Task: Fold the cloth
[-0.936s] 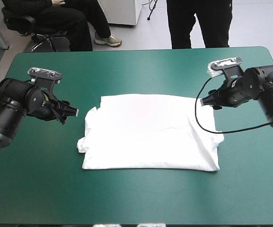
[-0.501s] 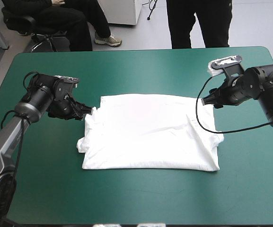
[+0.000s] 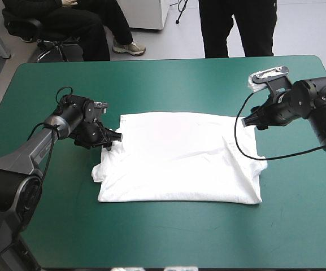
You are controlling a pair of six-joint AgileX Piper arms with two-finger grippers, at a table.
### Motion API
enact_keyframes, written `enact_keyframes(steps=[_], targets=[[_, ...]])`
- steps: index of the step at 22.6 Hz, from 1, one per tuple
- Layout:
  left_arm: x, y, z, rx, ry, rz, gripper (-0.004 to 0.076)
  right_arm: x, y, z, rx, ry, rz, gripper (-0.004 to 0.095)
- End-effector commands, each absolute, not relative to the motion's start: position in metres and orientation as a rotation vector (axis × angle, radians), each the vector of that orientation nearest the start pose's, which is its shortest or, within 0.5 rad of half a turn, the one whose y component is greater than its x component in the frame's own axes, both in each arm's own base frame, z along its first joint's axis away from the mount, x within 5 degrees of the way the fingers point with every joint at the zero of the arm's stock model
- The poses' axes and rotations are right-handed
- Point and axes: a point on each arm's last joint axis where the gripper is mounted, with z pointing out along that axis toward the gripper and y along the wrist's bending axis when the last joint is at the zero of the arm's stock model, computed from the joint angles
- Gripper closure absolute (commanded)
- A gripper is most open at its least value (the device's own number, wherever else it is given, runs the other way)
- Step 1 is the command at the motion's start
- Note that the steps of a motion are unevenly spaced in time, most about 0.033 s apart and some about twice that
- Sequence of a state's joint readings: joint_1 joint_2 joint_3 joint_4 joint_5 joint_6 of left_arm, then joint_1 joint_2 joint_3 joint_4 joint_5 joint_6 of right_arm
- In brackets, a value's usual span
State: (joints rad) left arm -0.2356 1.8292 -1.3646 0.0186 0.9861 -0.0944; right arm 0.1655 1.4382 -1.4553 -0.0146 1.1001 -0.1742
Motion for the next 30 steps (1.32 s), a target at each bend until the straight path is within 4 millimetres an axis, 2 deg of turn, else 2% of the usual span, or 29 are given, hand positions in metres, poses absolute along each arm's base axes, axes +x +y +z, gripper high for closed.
enact_keyframes(steps=[1,4,9,13,15,17,20,24,25,28,30], targets=[[0.363,-0.090,0.236,0.181,2.873,-0.094,0.0288,0.287,0.045,0.402,-0.435,2.427,-0.042,0.0340],[0.364,-0.093,0.229,0.168,2.902,-0.133,0.0368,0.287,0.045,0.402,-0.435,2.429,-0.037,0.0341],[0.366,-0.094,0.229,0.158,2.878,-0.151,0.0582,0.286,0.046,0.401,-0.434,2.434,-0.025,0.0340],[0.365,-0.094,0.230,0.193,2.886,-0.143,0.0696,0.286,0.047,0.401,-0.432,2.436,-0.012,0.0341],[0.365,-0.094,0.237,0.206,2.904,-0.140,0.0742,0.286,0.047,0.401,-0.432,2.438,-0.012,0.0347],[0.364,-0.095,0.248,0.209,2.899,-0.146,0.0741,0.286,0.047,0.401,-0.432,2.440,-0.012,0.0359],[0.360,-0.102,0.282,0.239,2.830,-0.171,0.0741,0.286,0.047,0.401,-0.433,2.442,-0.011,0.0374],[0.347,-0.126,0.319,0.327,2.726,-0.222,0.0741,0.286,0.047,0.401,-0.437,2.442,-0.013,0.0376],[0.342,-0.138,0.321,0.354,2.722,-0.259,0.0741,0.285,0.047,0.401,-0.437,2.446,-0.013,0.0376],[0.334,-0.173,0.308,0.461,2.734,-0.314,0.0741,0.284,0.046,0.400,-0.440,2.459,-0.012,0.0376],[0.334,-0.183,0.300,0.487,2.732,-0.320,0.0741,0.284,0.046,0.400,-0.440,2.461,-0.012,0.0378]])
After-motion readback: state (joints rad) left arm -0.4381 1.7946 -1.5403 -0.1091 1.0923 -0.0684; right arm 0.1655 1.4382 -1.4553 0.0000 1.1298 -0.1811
